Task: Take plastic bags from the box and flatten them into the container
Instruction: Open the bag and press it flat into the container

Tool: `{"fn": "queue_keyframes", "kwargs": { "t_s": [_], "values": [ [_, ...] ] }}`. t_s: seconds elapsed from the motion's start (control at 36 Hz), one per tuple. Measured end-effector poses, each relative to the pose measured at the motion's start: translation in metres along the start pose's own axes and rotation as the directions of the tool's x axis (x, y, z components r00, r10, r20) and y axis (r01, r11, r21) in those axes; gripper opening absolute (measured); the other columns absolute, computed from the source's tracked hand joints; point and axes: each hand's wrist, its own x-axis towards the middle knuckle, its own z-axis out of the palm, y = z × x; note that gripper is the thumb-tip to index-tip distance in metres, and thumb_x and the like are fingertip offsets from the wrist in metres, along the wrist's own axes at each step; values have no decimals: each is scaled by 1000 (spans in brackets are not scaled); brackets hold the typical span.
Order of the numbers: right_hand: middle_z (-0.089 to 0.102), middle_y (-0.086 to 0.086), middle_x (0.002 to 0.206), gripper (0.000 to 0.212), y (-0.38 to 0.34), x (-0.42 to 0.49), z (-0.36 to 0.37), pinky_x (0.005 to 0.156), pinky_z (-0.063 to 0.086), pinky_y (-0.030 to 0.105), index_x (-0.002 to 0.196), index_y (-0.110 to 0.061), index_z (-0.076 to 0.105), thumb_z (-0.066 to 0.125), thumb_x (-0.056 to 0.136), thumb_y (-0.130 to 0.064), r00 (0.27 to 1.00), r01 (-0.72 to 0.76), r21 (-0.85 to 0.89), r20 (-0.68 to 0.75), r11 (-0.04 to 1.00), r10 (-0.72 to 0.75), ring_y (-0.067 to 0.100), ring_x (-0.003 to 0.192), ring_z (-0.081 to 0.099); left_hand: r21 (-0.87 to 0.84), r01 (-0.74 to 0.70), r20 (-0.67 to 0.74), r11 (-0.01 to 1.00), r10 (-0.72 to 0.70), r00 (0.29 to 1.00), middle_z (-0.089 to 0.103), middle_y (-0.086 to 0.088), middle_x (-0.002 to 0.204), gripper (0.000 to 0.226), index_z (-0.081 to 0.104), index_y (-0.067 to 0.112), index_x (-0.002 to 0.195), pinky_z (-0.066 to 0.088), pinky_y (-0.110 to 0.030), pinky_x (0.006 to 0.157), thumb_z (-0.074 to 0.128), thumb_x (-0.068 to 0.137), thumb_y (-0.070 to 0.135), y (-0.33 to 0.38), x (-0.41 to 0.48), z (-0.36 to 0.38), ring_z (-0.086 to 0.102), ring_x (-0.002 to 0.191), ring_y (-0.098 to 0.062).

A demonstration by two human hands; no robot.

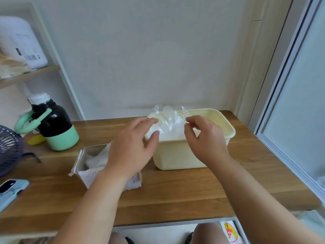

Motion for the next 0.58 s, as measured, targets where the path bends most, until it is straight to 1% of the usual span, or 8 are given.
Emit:
{"fn": "queue_keyframes", "kwargs": {
  "t_s": [0.08,0.19,0.28,0.31,0.36,0.42,0.5,0.58],
  "values": [
    [59,-14,93,23,-19,-3,10,77,37,13,114,-14,65,56,93,-18,998,-44,81,49,996,40,5,91,54,26,71,-108,997,-68,992,62,8,109,34,66,17,118,40,-13,74,46,95,33,-12,-6,-27,58,92,-6],
    [54,-24,82,20,-41,-5,30,71,37,4,110,-21,65,54,93,-20,987,-103,206,142,973,74,1,80,53,150,358,7,922,-363,932,62,3,117,31,56,18,127,48,-29,82,49,98,26,-31,-23,-47,58,99,-12],
    [56,-21,80,10,-60,-10,49,68,38,7,96,-32,60,56,92,-24,968,-142,298,241,944,70,-3,77,52,238,441,93,865,-473,876,64,5,114,27,55,21,123,51,-33,80,45,100,29,-40,-36,-56,57,94,-11],
    [58,-19,84,10,-66,-12,56,69,39,8,98,-32,60,56,92,-25,957,-154,313,284,937,63,-4,77,53,283,450,132,847,-499,856,65,6,112,26,55,22,121,51,-34,79,43,100,31,-44,-39,-58,58,92,-11],
    [58,-14,94,22,-74,-16,67,76,43,13,114,-27,61,58,91,-26,931,-159,304,363,939,40,1,82,55,355,448,204,820,-536,819,67,7,105,25,57,22,114,54,-39,78,41,100,36,-49,-43,-58,61,89,-14],
    [55,-11,101,33,-78,-19,76,84,47,24,123,-25,57,60,91,-26,902,-153,251,431,956,31,8,87,55,363,447,224,818,-542,810,67,7,98,24,60,23,108,55,-41,76,43,99,37,-51,-43,-56,63,86,-14],
    [54,-10,103,32,-77,-21,87,83,50,28,124,-27,56,58,92,-25,870,-153,190,492,970,40,9,88,55,305,452,207,839,-521,828,67,12,99,16,62,27,109,54,-30,72,52,97,32,-54,-41,-55,62,86,-8],
    [53,-11,98,39,-75,-21,89,79,50,28,130,-27,50,58,92,-26,875,-188,196,479,962,73,9,85,56,136,479,130,867,-495,859,63,20,89,14,65,30,106,51,-21,71,61,93,26,-56,-41,-55,62,85,0]
  ]
}}
